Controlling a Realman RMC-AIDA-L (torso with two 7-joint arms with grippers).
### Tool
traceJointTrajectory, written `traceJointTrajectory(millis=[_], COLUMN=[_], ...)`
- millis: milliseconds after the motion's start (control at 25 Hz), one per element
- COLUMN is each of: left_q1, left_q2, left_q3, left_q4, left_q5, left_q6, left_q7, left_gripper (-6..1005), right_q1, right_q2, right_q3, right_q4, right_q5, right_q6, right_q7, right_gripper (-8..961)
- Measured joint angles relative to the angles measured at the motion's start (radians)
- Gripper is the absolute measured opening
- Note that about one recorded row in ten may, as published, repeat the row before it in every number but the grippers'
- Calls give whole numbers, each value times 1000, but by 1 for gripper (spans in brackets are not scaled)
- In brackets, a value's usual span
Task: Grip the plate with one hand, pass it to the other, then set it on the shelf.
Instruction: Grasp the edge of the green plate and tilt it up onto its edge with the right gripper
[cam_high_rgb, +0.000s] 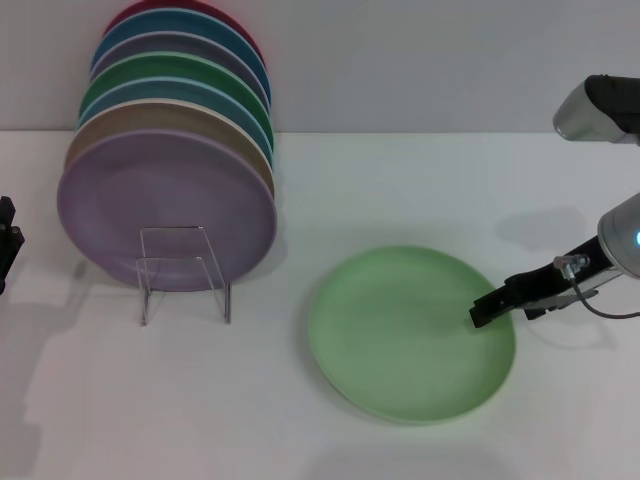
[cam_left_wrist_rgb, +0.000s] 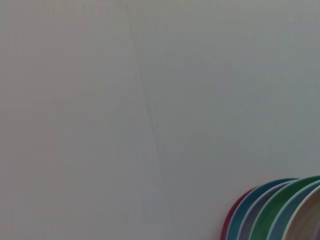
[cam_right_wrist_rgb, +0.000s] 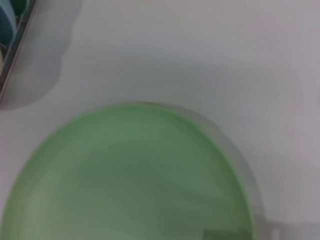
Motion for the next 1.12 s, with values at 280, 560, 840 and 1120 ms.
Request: traceJointTrajectory(millis=[280, 560, 840, 1120], left_q1=[-4, -5, -5, -5], left_q2=[2, 2, 2, 2], left_q3=[0, 0, 0, 0], left_q4=[1, 2, 0, -2], left_q5=[0, 0, 0, 0], left_q6=[0, 4, 6, 3], left_q7=[7, 8, 8, 8], left_gripper=[810, 809, 809, 809], right_q1=[10, 19, 26, 31], right_q2=[-1, 0, 0, 0], right_q3=[-5, -33, -50, -50], right_q4=[-55, -75, -81, -88], right_q5=[0, -4, -17, -17], right_q6=[-37, -63, -69, -70], right_q7=[-4, 2, 13, 13], right_gripper=[810, 776, 698, 445])
